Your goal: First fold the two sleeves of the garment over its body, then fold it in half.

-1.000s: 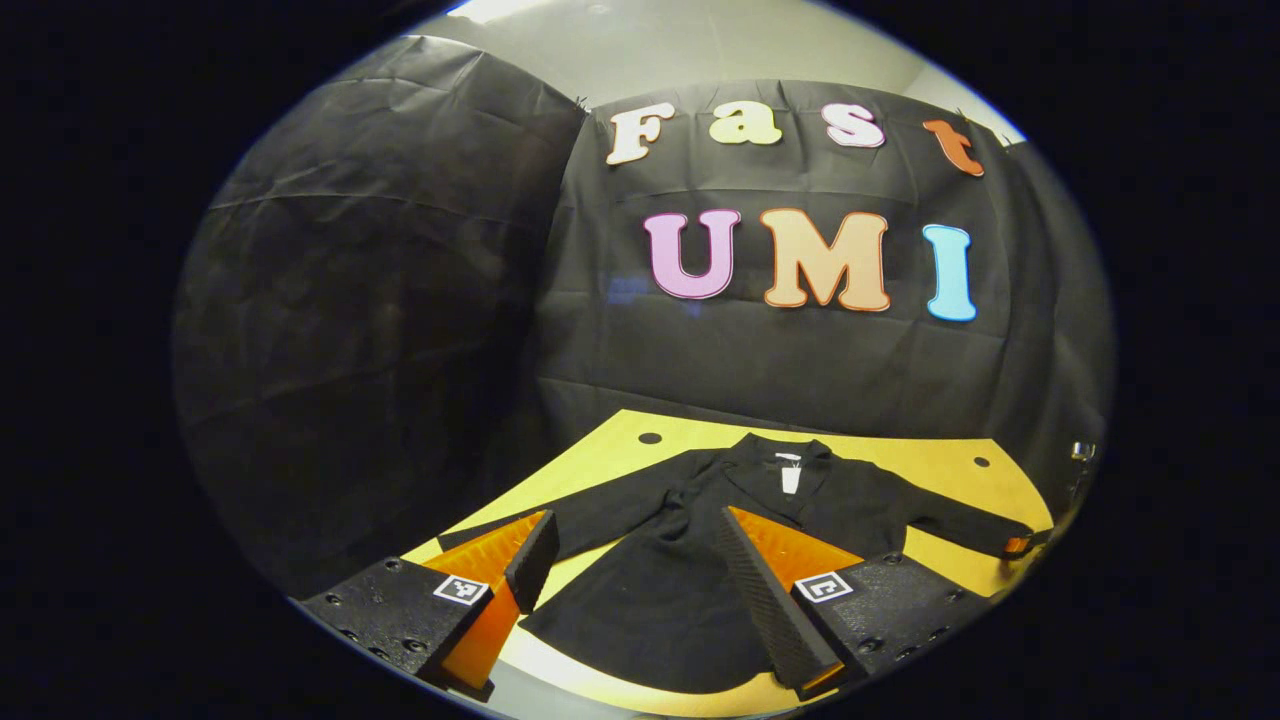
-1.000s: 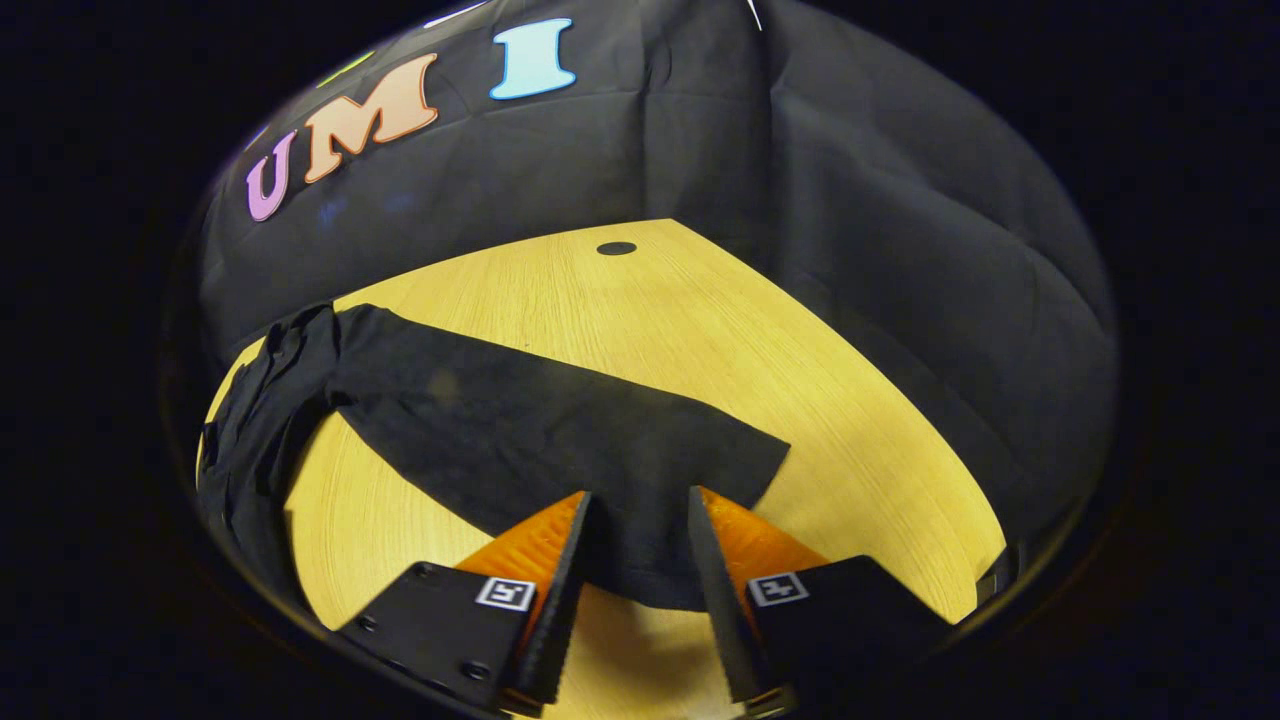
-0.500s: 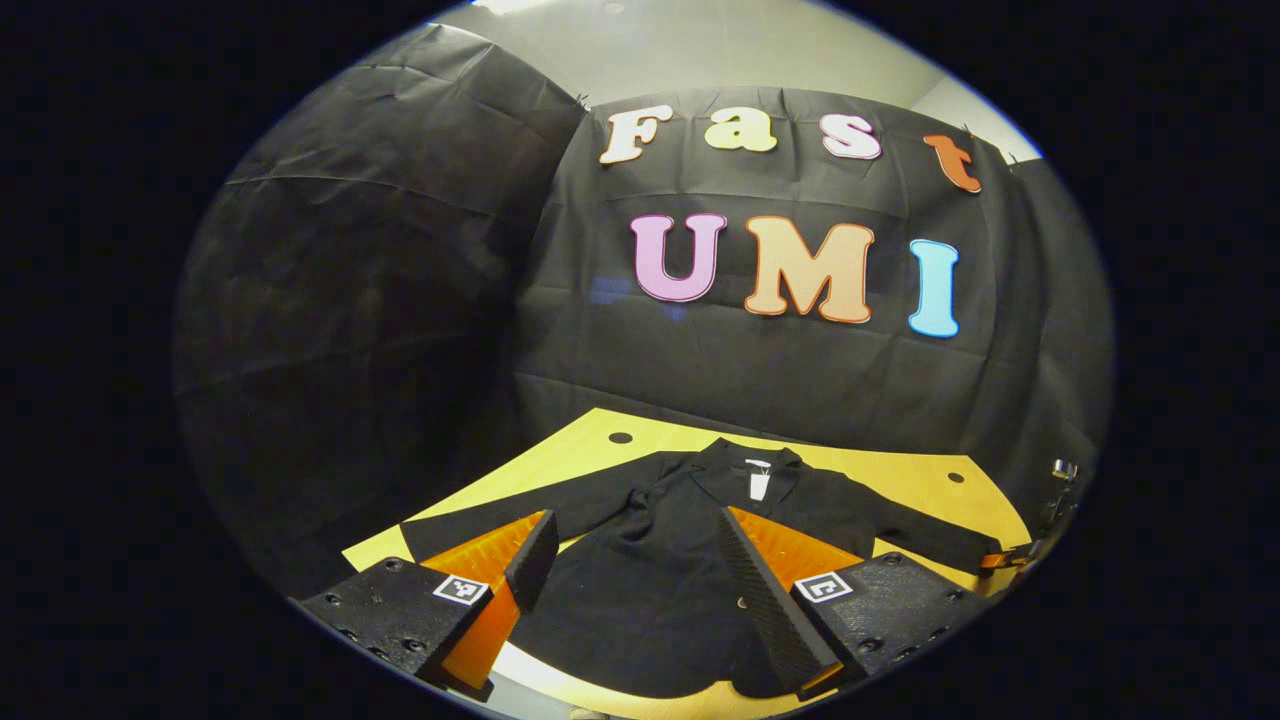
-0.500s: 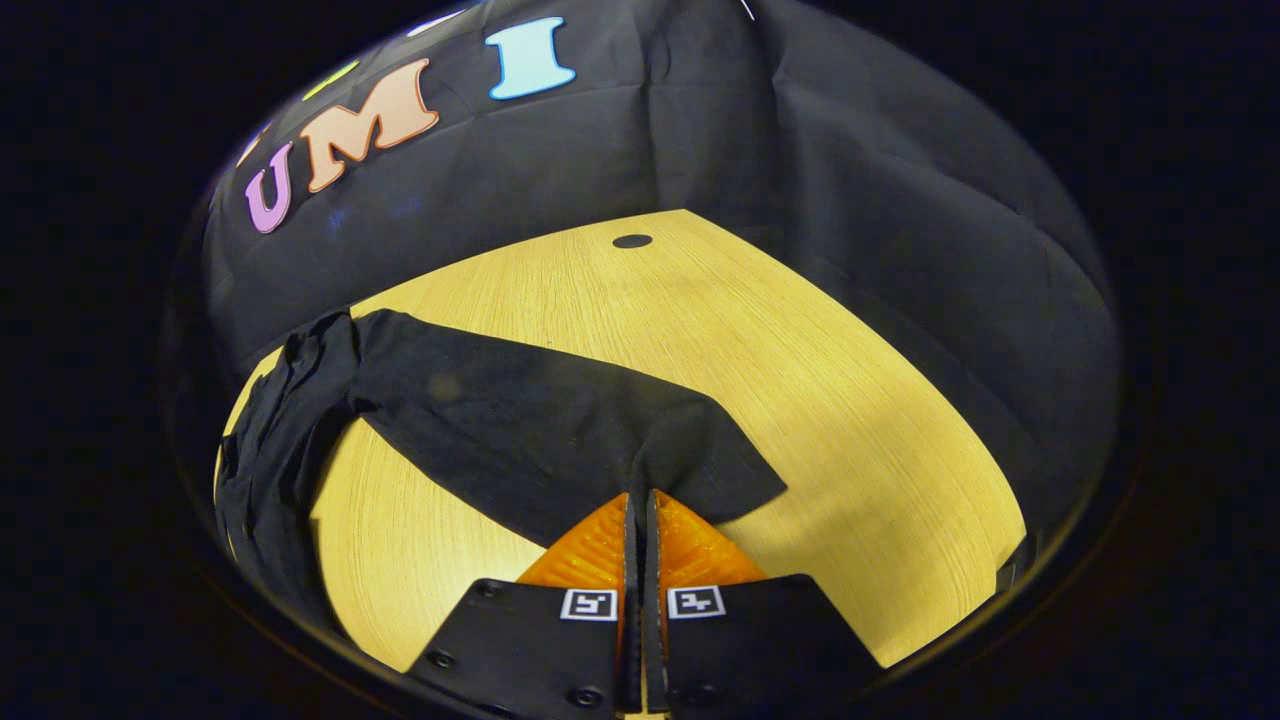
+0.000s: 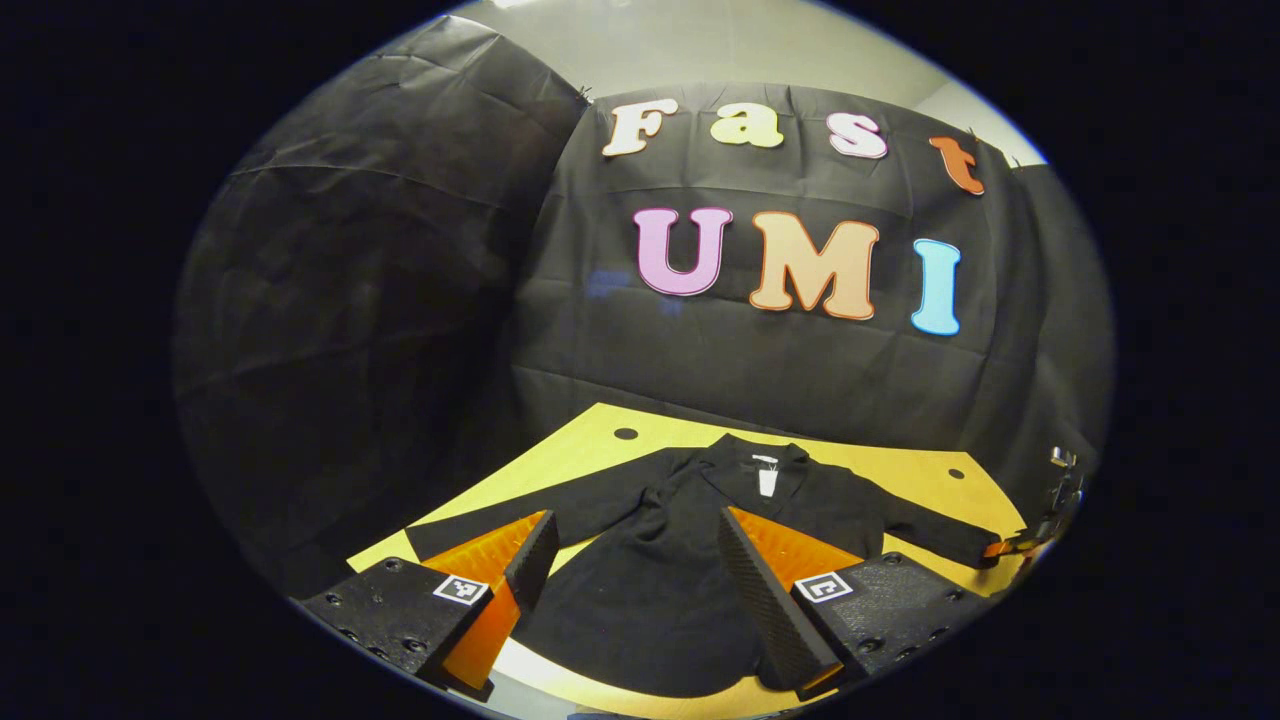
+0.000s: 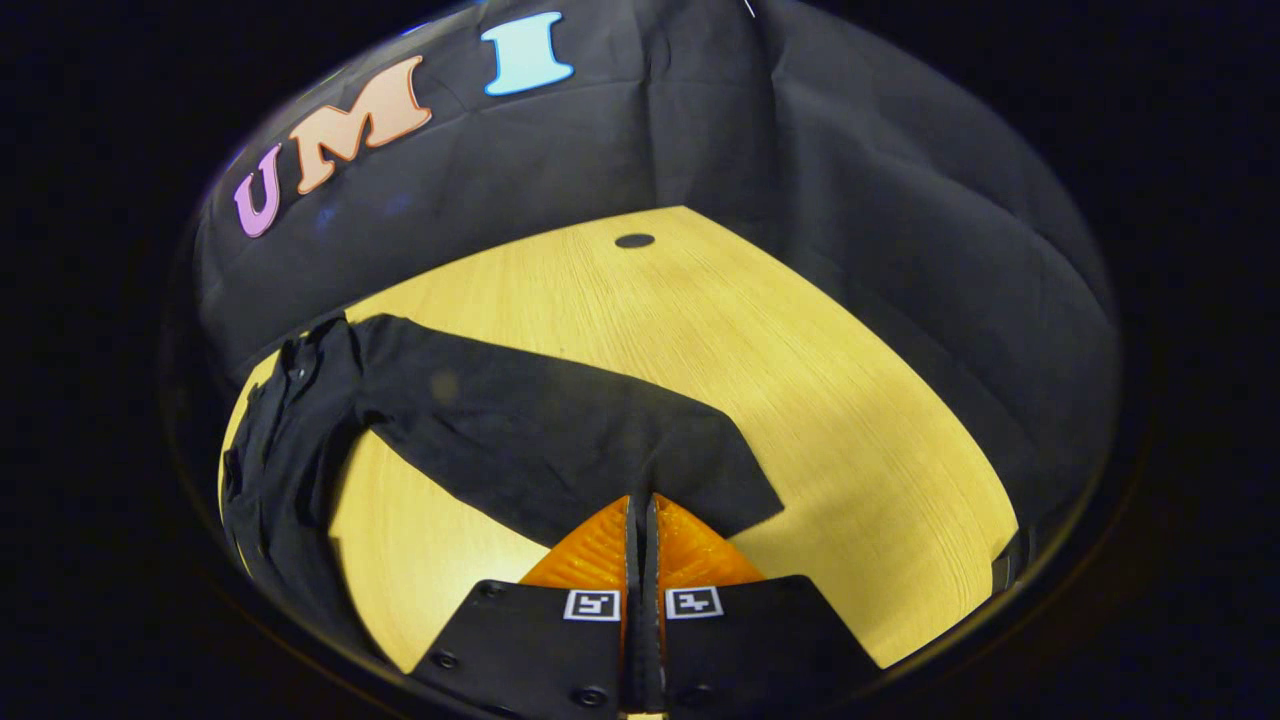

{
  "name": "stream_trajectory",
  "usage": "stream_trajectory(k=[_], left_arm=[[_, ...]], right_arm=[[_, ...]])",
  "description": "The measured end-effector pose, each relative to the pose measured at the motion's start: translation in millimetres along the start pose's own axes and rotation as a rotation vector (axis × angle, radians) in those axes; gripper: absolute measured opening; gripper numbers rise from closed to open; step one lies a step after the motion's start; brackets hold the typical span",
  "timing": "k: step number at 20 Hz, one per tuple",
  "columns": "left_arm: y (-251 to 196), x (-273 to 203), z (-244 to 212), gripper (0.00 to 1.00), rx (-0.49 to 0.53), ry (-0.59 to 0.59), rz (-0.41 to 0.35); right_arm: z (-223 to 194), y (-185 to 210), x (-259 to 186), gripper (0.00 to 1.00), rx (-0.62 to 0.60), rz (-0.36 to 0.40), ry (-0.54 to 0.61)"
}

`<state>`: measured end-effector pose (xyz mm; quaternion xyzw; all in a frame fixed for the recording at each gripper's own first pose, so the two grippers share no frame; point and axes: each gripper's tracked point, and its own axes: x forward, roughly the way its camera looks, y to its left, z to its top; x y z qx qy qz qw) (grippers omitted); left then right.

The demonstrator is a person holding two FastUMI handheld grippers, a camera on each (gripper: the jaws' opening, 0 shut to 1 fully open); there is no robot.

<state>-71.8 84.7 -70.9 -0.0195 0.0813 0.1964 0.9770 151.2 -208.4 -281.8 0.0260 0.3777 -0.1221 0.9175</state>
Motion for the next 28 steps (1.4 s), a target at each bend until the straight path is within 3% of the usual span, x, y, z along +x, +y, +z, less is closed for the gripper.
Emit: stream_trajectory(k=[6,14,21,28], left_arm=[[23.0,15.9,11.3,0.95,0.014,-0.010,-0.041],[65.9,29.3,19.4,0.96,-0.018,-0.006,-0.053],[108.2,45.7,17.5,0.95,-0.038,0.019,-0.022],[131.5,55.7,8.5,0.96,-0.060,0.047,-0.032]], right_arm=[[67.3,102.9,-26.8,0.02,-0.141,0.069,-0.133],[127.7,313.9,-63.0,0.02,-0.219,0.291,-0.287],[112.6,487.9,-86.3,0.02,-0.340,0.483,-0.314],[70.4,607.3,-79.1,0.02,-0.396,0.571,-0.273]])
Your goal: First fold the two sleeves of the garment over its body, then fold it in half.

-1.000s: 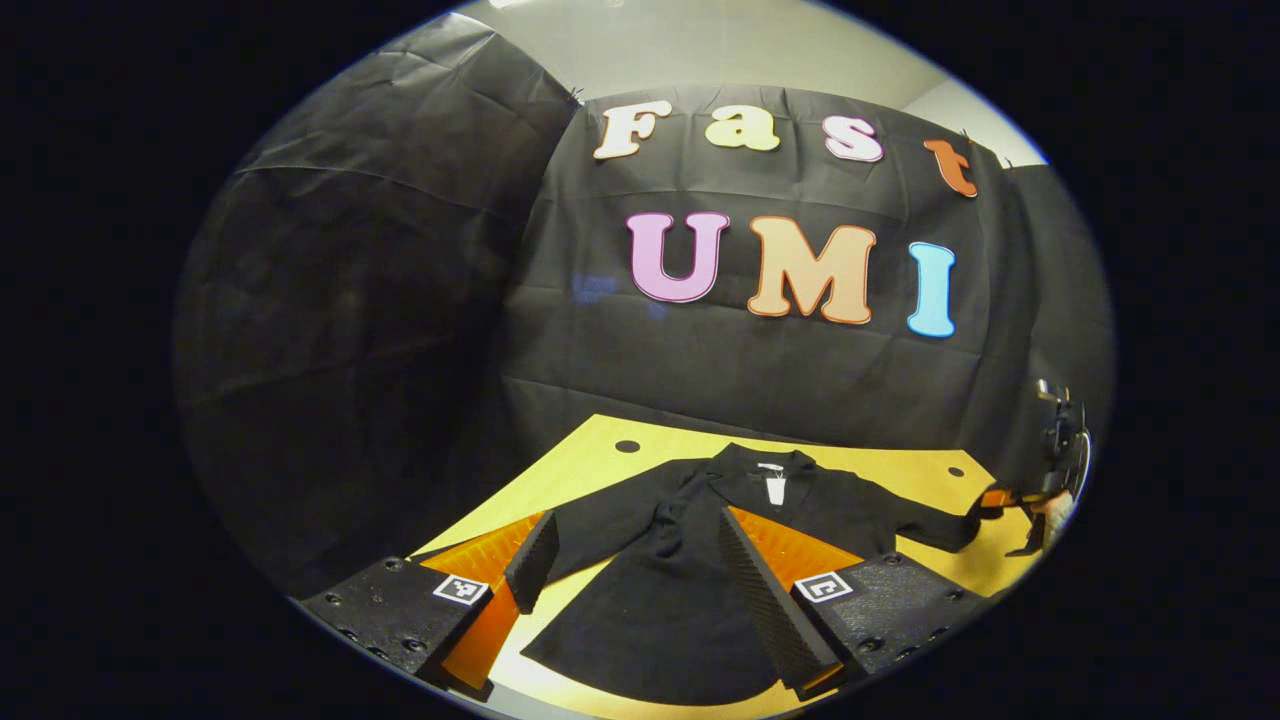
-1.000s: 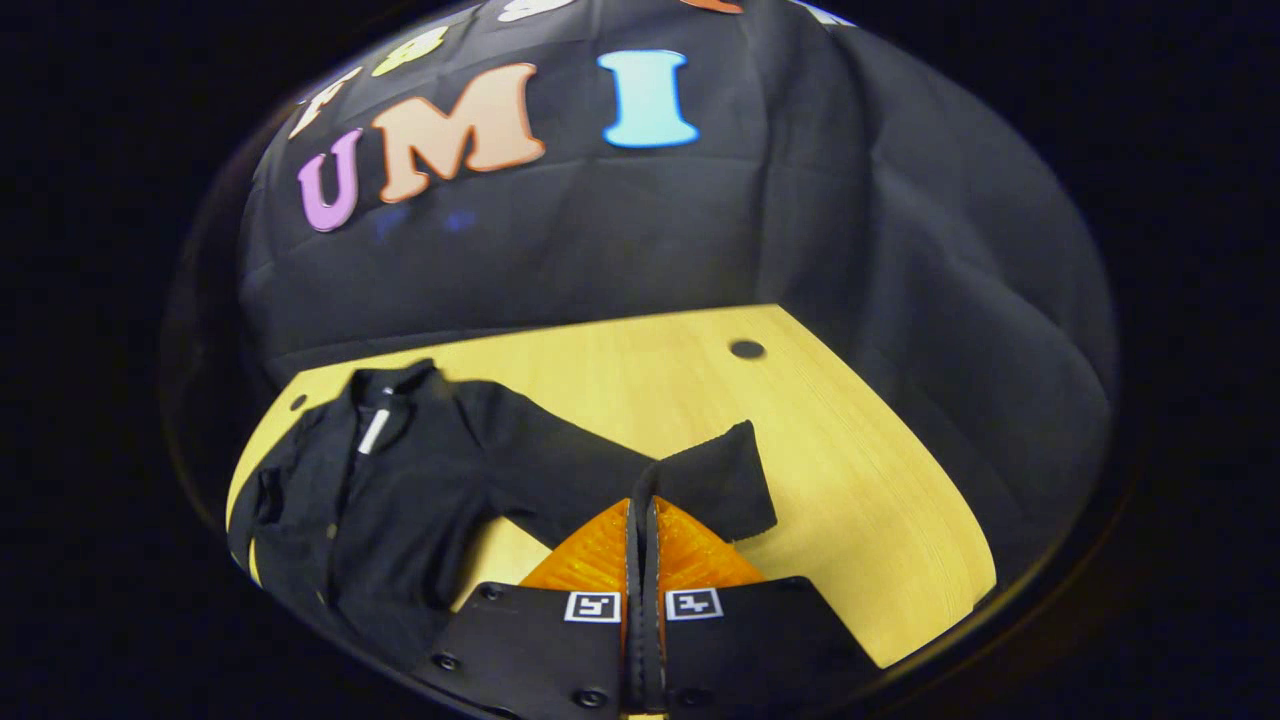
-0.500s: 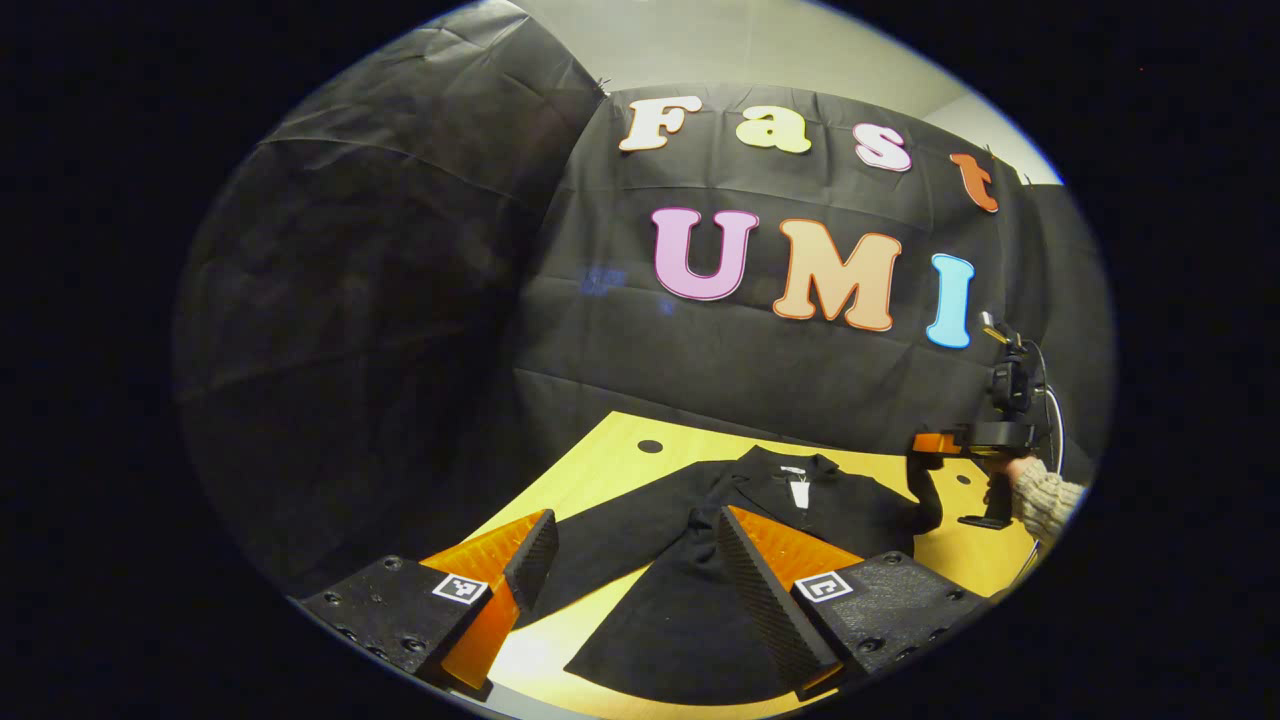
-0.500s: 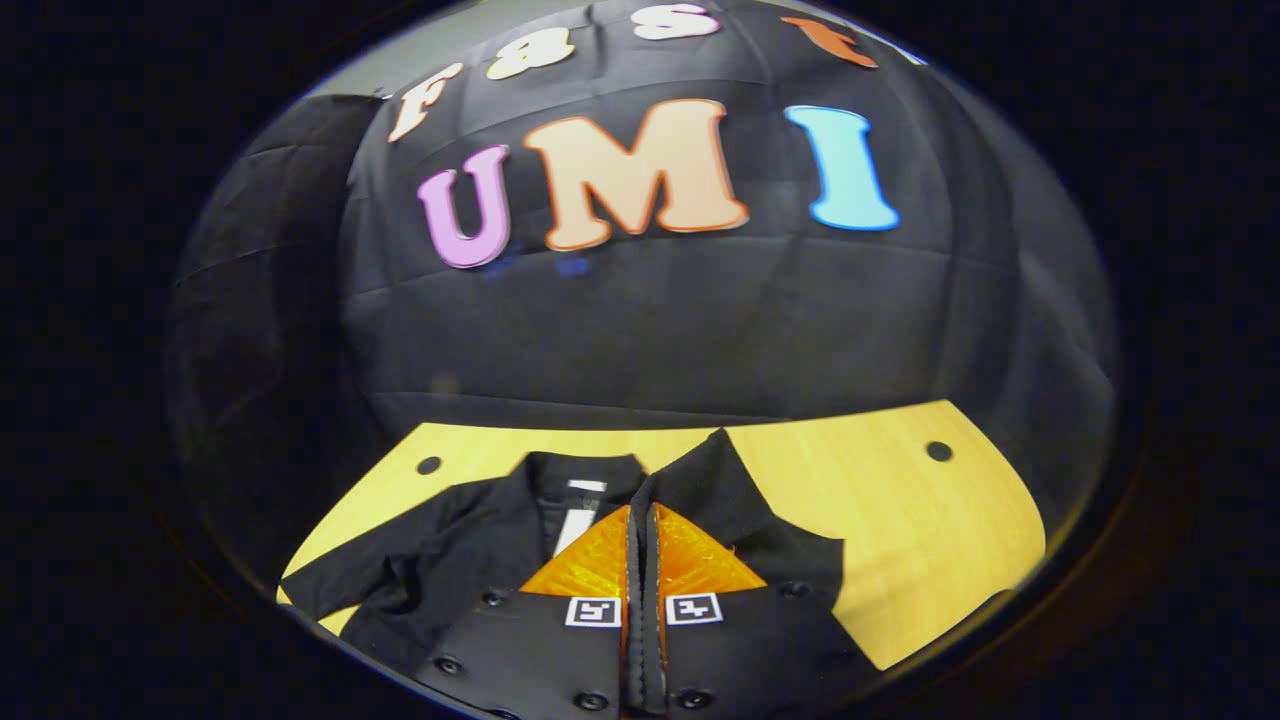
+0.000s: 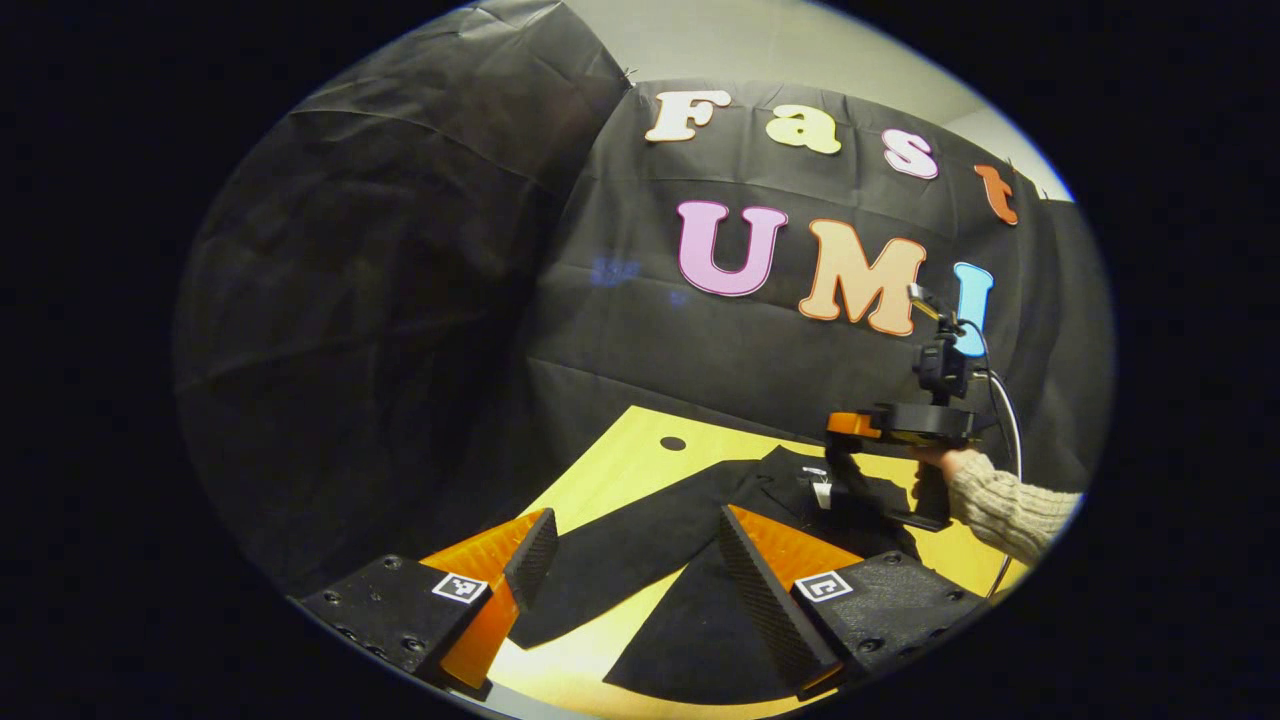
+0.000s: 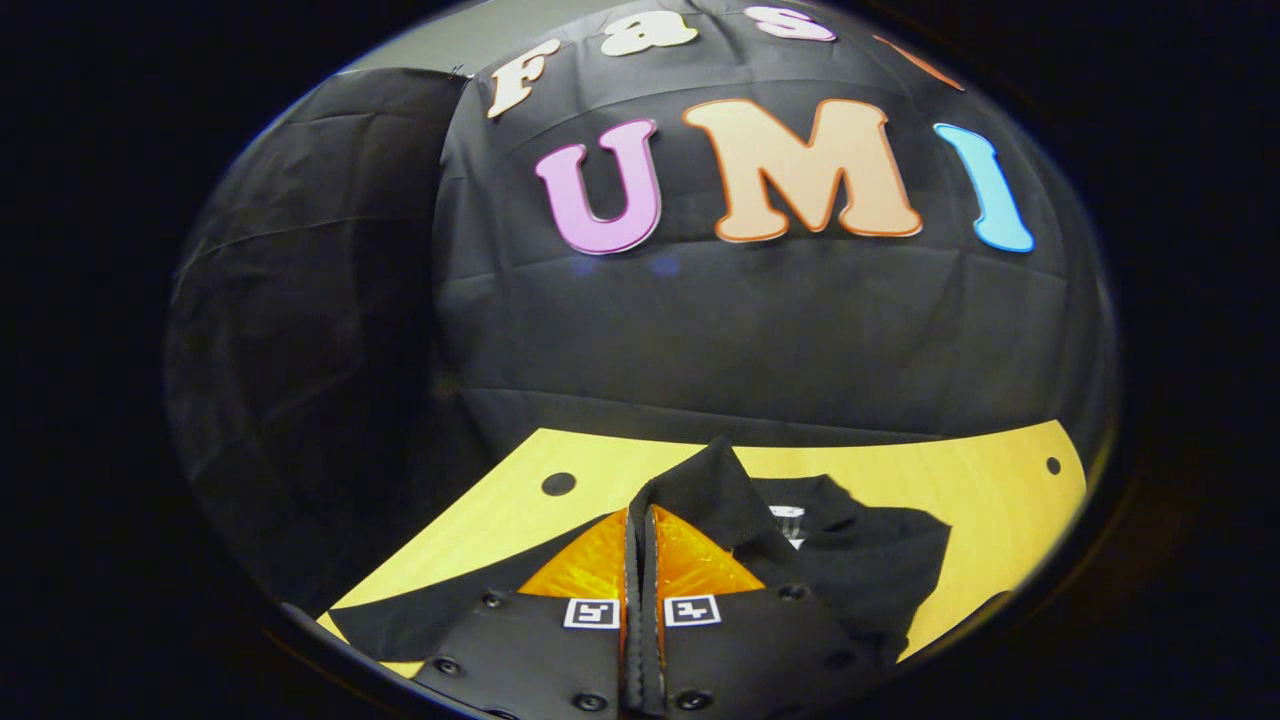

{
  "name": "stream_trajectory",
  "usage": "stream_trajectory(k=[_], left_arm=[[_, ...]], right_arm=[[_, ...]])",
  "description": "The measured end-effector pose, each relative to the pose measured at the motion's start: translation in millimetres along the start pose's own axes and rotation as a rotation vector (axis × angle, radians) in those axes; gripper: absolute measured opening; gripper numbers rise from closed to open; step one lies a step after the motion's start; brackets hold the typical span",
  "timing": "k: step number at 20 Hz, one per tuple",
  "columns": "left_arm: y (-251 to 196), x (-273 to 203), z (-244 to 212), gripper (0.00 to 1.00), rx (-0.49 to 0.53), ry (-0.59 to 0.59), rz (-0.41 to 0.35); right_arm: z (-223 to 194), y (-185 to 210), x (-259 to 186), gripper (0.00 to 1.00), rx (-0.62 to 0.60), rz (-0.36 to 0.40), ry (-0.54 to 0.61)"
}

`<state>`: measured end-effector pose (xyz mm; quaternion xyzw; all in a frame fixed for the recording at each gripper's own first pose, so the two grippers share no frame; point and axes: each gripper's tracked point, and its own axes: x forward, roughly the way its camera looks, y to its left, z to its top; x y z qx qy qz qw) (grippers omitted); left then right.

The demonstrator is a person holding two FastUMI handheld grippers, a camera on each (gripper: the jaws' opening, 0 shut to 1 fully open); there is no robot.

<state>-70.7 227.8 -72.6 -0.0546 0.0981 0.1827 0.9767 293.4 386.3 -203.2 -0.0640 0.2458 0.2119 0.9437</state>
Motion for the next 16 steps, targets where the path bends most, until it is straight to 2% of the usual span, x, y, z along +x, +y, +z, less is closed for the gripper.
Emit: stream_trajectory(k=[3,6,10,12,13,14,16], left_arm=[[5.5,3.4,-2.0,0.95,-0.004,0.008,-0.009],[16.8,5.1,-8.9,0.94,-0.002,0.026,-0.004],[25.7,7.6,-19.2,0.95,0.001,0.061,0.001],[28.2,10.4,-23.4,0.96,0.002,0.081,0.008],[28.2,12.7,-25.2,0.96,0.000,0.088,0.012],[28.5,14.1,-27.8,0.96,-0.001,0.095,0.015],[29.5,18.6,-33.4,0.97,-0.009,0.115,0.022]], right_arm=[[-28.8,30.1,27.6,0.02,-0.025,0.020,0.059],[-60.7,39.3,54.0,0.02,-0.055,0.024,0.132],[-79.2,47.0,69.9,0.05,0.059,0.045,0.182],[-84.3,50.3,69.7,0.10,0.141,0.063,0.218],[-83.5,51.6,73.7,0.06,0.173,0.074,0.224],[-81.3,52.7,78.1,0.14,0.191,0.080,0.220],[-73.4,50.0,80.6,0.56,0.198,0.091,0.198]])
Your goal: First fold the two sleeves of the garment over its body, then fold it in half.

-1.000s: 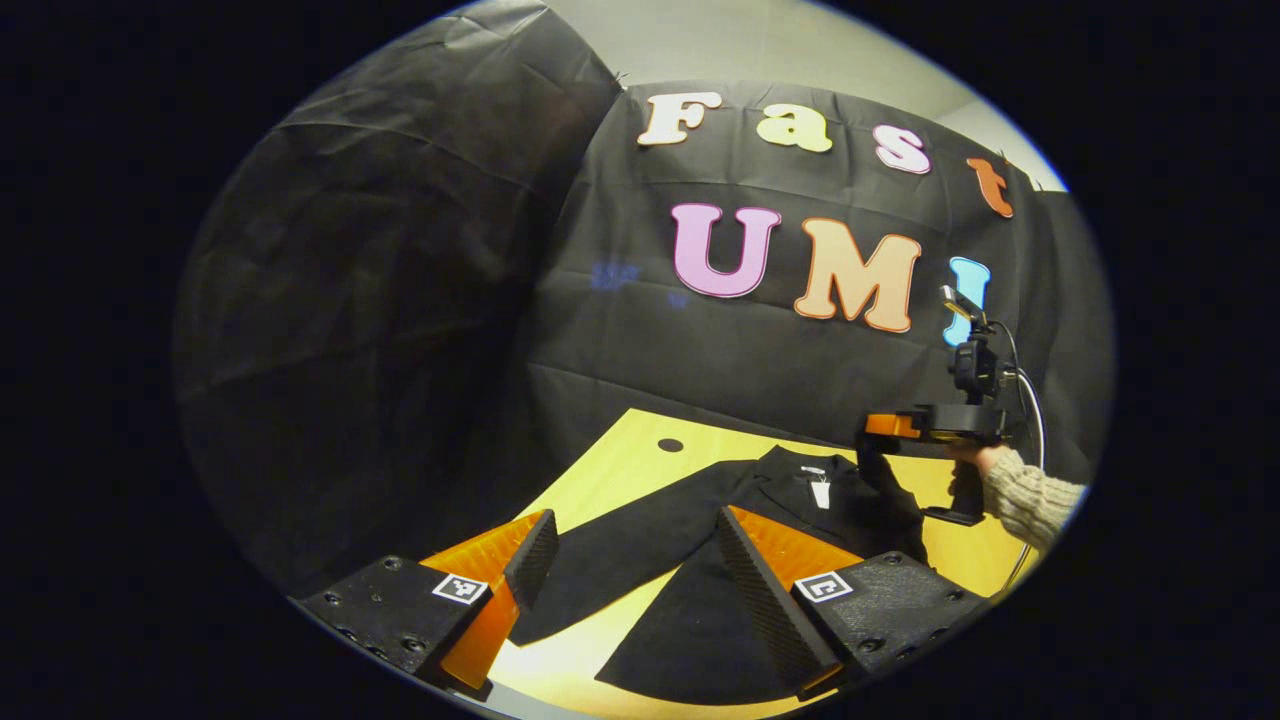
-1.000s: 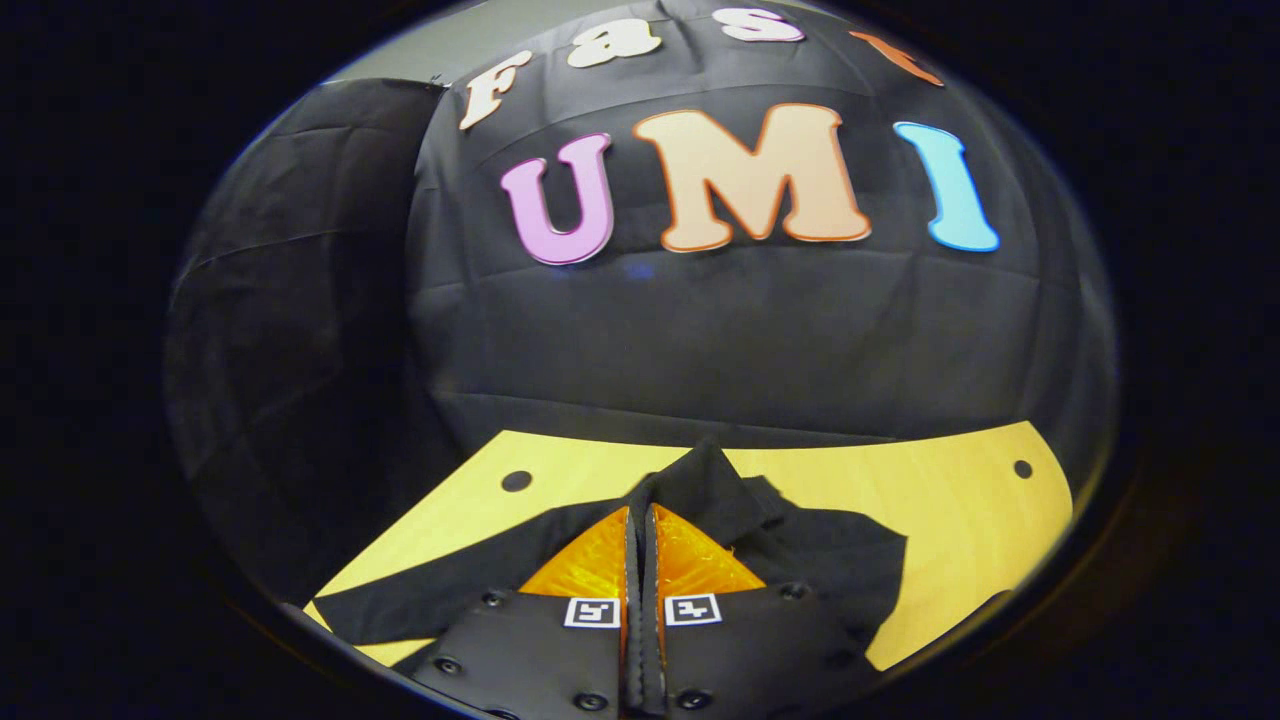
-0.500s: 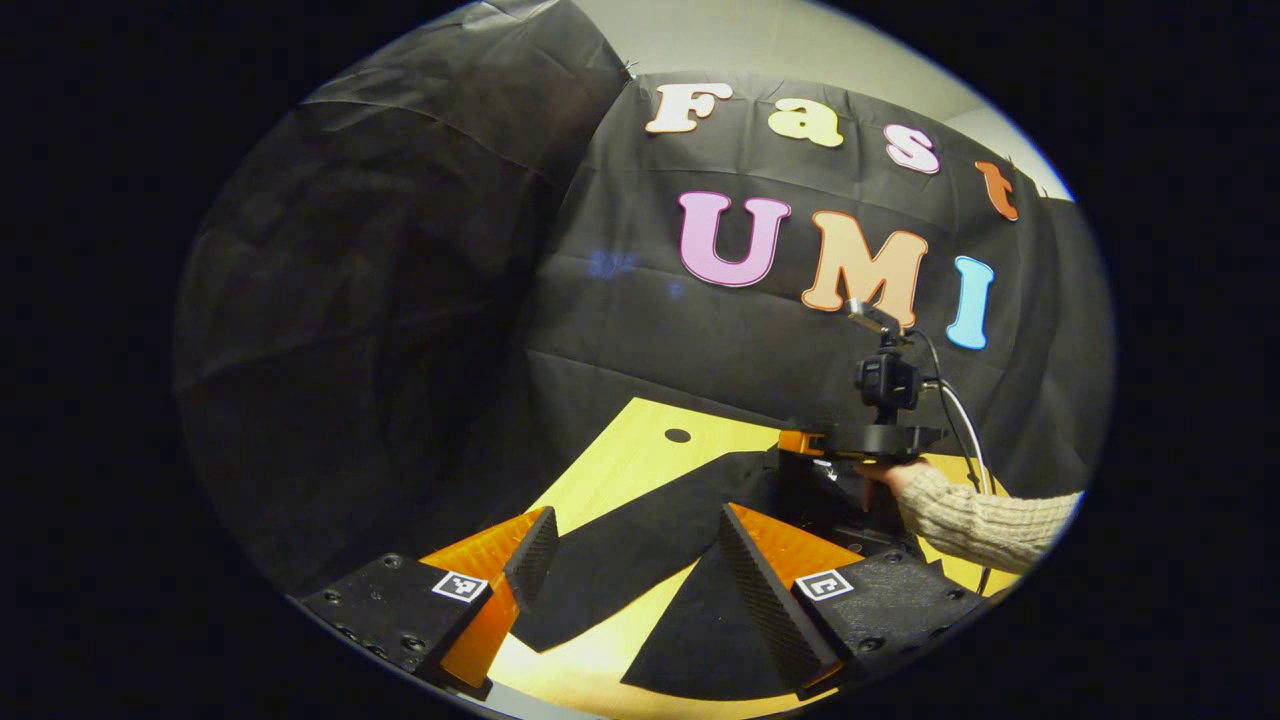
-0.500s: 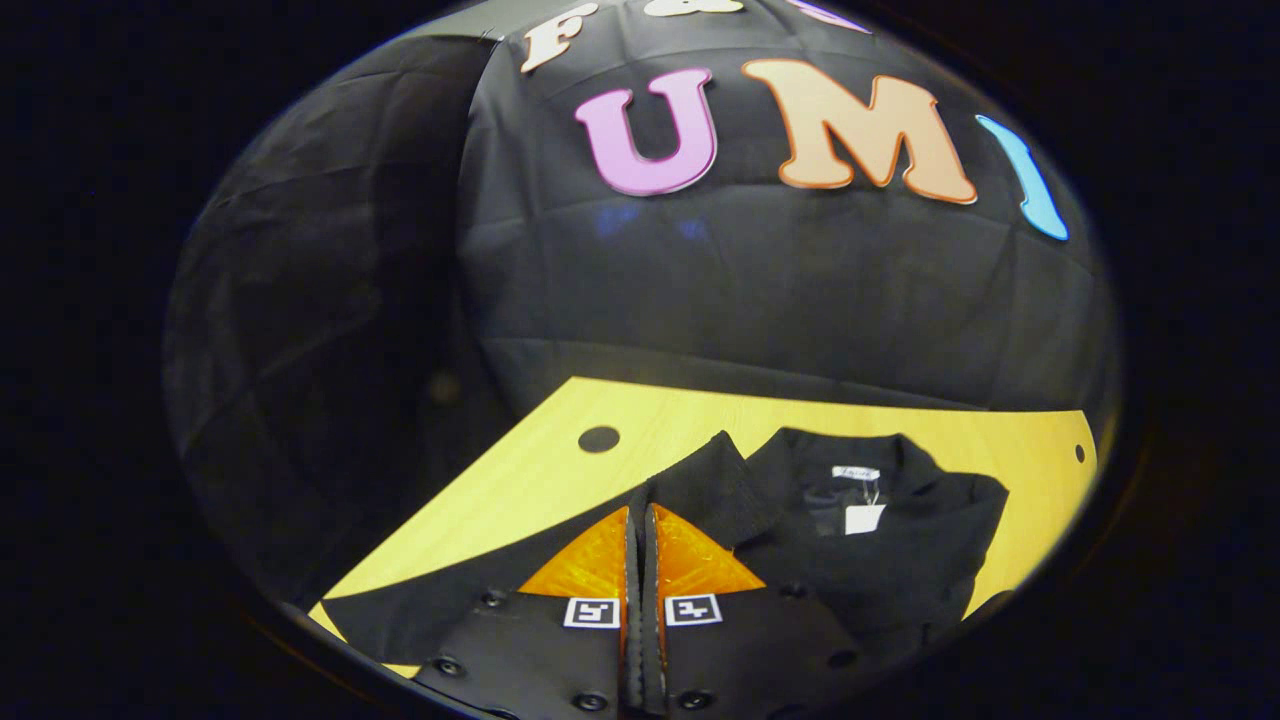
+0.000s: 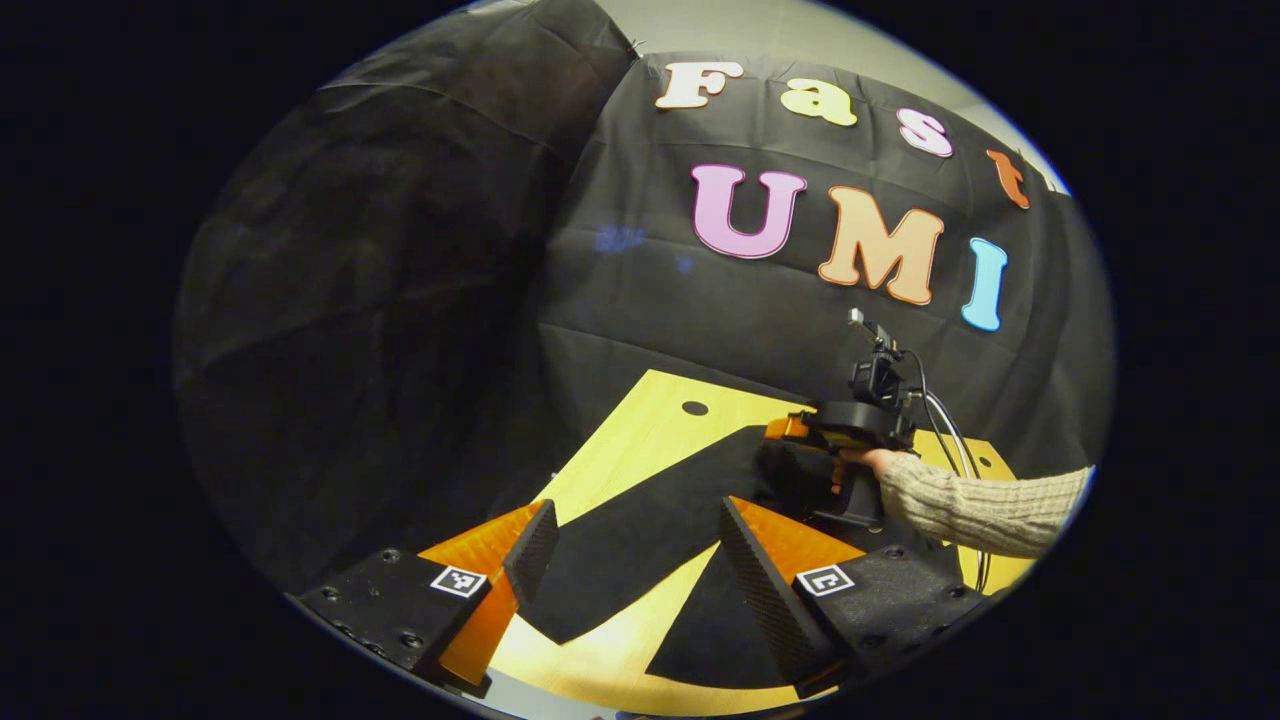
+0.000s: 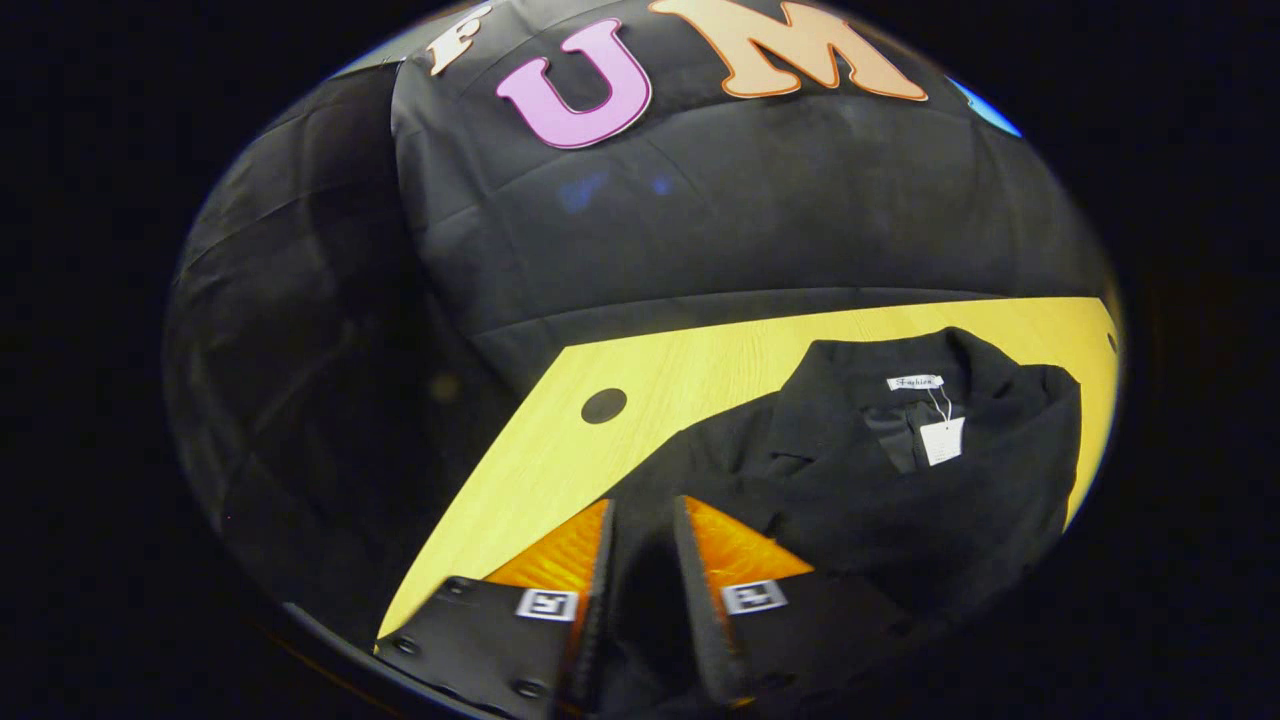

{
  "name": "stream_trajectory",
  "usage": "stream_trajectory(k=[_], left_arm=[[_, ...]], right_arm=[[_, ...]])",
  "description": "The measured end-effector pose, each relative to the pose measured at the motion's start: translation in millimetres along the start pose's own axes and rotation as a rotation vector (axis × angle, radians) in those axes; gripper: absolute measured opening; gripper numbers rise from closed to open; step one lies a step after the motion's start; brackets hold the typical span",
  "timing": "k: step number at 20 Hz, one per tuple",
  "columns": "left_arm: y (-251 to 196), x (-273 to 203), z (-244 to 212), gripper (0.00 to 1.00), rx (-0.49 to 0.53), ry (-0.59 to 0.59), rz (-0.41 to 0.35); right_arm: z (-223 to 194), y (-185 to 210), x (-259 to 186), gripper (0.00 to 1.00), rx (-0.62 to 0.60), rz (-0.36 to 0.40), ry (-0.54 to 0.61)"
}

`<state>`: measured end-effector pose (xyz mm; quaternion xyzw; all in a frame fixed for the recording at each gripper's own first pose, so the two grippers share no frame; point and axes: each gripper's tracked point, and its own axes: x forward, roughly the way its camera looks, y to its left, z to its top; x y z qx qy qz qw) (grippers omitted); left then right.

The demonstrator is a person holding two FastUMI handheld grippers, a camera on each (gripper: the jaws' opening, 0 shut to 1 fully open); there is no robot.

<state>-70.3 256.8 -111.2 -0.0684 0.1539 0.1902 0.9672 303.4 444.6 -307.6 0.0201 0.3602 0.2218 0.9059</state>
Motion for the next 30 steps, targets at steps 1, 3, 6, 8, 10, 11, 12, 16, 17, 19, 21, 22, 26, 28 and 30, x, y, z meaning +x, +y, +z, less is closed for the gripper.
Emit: stream_trajectory(k=[1,3,6,8,10,11,12,16,17,19,21,22,26,28,30], left_arm=[[0.1,2.2,-1.0,0.97,-0.006,0.010,0.002],[2.6,5.9,-3.7,0.97,-0.004,0.010,0.007],[6.2,11.3,-8.5,0.97,0.003,0.018,0.014],[7.0,14.8,-11.6,0.97,0.003,0.021,0.012],[7.2,19.4,-16.6,0.97,0.007,0.025,0.011],[9.0,22.4,-21.5,0.97,0.013,0.035,0.015],[11.3,26.3,-27.7,0.97,0.024,0.052,0.021],[15.6,43.3,-46.6,0.98,0.081,0.095,0.038],[18.4,47.3,-52.0,0.97,0.096,0.107,0.041],[24.7,53.8,-65.5,0.97,0.126,0.133,0.048],[31.3,62.0,-82.1,0.97,0.172,0.167,0.060],[34.8,63.5,-90.7,0.97,0.198,0.181,0.066],[49.2,66.7,-114.5,0.97,0.223,0.250,0.087],[58.3,67.5,-125.0,0.93,0.213,0.268,0.105],[66.2,63.2,-133.8,0.94,0.194,0.293,0.126]], right_arm=[[3.1,-3.0,-3.5,0.78,-0.007,-0.008,-0.009],[10.2,-2.3,-13.4,0.98,-0.027,-0.009,-0.030],[23.1,-6.0,-36.3,0.98,-0.056,-0.007,-0.061],[36.5,-9.4,-56.9,0.94,-0.082,-0.002,-0.108],[50.1,-17.4,-85.3,0.98,-0.111,-0.008,-0.166],[54.3,-21.6,-102.4,0.98,-0.123,-0.012,-0.194],[59.3,-26.7,-117.8,0.98,-0.134,-0.017,-0.218],[68.9,-48.6,-187.9,0.98,-0.165,-0.054,-0.320],[63.7,-55.8,-204.2,0.94,-0.172,-0.065,-0.326],[51.4,-68.5,-237.9,0.98,-0.183,-0.091,-0.341],[36.1,-85.9,-268.1,0.98,-0.200,-0.143,-0.346],[32.2,-94.2,-282.2,0.93,-0.206,-0.172,-0.360],[23.0,-113.5,-332.8,0.94,-0.186,-0.275,-0.419],[26.5,-122.0,-357.8,0.97,-0.180,-0.324,-0.463],[26.9,-124.5,-375.2,0.97,-0.170,-0.348,-0.492]])
